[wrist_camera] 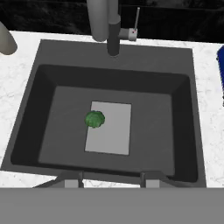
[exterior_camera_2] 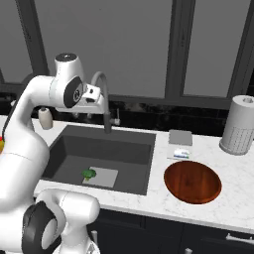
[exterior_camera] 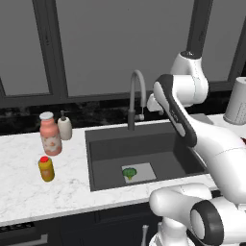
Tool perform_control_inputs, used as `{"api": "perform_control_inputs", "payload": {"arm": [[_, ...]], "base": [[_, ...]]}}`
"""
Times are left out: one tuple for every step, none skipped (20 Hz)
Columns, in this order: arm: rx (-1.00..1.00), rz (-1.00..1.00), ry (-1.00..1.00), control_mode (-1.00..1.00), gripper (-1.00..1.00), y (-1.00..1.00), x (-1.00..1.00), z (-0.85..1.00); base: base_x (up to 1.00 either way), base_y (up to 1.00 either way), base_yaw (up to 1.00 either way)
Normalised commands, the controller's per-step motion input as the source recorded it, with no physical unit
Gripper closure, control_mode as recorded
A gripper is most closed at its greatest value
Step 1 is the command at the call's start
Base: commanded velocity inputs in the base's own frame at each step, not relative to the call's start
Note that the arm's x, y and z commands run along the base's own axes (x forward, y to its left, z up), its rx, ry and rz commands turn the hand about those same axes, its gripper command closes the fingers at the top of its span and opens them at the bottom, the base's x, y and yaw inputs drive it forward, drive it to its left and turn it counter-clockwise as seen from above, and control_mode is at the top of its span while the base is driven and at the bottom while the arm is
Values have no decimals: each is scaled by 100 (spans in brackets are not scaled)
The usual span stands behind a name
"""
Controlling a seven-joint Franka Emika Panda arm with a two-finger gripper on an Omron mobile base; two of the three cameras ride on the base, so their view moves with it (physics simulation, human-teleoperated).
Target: Pick the broccoli from the sink and place it in the bowl. Then pick the bowl and place it in the microwave. Then close the microwave door and press the start button.
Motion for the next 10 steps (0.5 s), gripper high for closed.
{"api": "perform_control_inputs", "payload": {"arm": [[0,0,0,-100,-100,0,-1,0],[0,1,0,-100,-100,0,-45,0],[0,4,0,-100,-100,0,-63,0],[0,5,0,-100,-100,0,-69,0],[0,8,-6,-100,-100,0,-96,0],[0,11,-20,-100,-100,9,-100,0],[0,11,-10,-100,-100,5,-100,0],[0,9,-1,-100,-100,11,-100,0],[0,7,0,-100,-100,26,-100,-11],[0,5,6,-100,-100,33,-67,-42]], "base": [[0,0,0],[0,0,0],[0,0,0],[0,0,0],[0,0,0],[0,0,0],[0,0,0],[0,0,0],[0,0,0],[0,0,0]]}}
